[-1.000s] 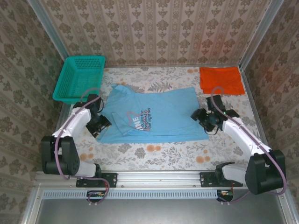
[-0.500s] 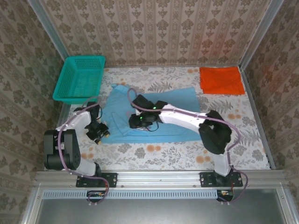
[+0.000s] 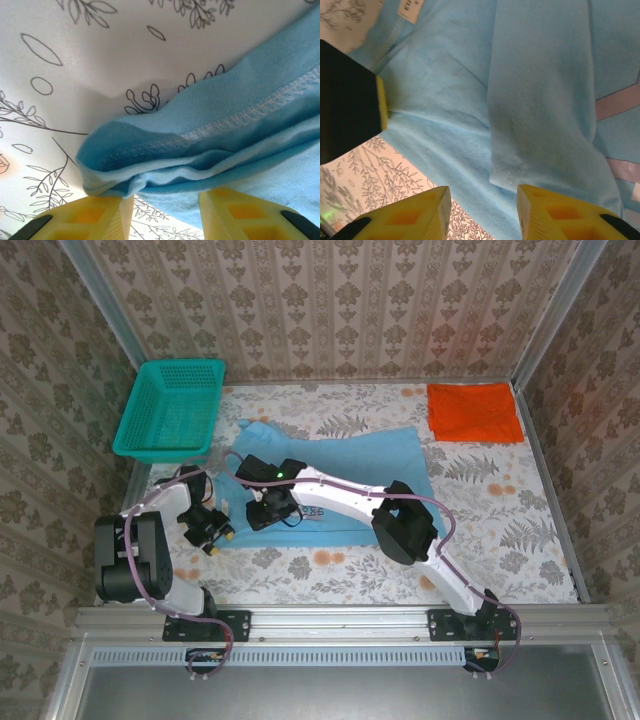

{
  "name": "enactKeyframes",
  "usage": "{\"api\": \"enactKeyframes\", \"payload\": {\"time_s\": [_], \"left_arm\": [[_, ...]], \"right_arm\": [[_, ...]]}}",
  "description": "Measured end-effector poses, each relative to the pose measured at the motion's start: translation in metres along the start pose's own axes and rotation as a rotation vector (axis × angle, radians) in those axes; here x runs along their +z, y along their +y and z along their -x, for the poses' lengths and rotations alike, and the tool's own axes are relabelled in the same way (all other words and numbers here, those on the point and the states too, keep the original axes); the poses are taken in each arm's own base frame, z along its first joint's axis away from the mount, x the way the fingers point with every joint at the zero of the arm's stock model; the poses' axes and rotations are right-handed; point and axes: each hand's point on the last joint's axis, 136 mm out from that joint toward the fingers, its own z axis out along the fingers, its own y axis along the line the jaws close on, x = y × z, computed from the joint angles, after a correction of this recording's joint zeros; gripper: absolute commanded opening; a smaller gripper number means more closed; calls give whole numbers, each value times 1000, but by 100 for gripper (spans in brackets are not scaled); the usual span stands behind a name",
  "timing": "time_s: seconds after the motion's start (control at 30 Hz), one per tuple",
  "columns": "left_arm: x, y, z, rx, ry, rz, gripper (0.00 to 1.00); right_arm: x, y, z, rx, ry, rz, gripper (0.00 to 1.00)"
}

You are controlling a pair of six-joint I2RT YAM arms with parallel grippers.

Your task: Fold and stack the t-shirts

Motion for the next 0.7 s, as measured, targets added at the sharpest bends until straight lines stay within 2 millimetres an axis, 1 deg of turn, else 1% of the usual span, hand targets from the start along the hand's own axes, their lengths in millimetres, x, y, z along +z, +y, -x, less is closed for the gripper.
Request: {"api": "enactKeyframes", "payload": {"time_s": [0.2, 0.33, 0.43, 0.57, 0.7], "left_arm": [[0, 0, 0, 7, 6, -9, 40], [0, 0, 0, 14, 7, -9, 40], [0, 0, 0, 16, 7, -8, 40], [1, 0, 0, 21, 10, -6, 40], [1, 0, 0, 24, 14, -2, 40]], "right_arm": [[16, -2, 0, -13, 41, -40, 44], [24, -6, 2, -24, 59, -72, 41], [29, -10, -1, -26, 76, -105, 39], [33, -18, -7, -27, 98, -150, 38], [33, -22, -9, -30, 105, -174, 33]]}}
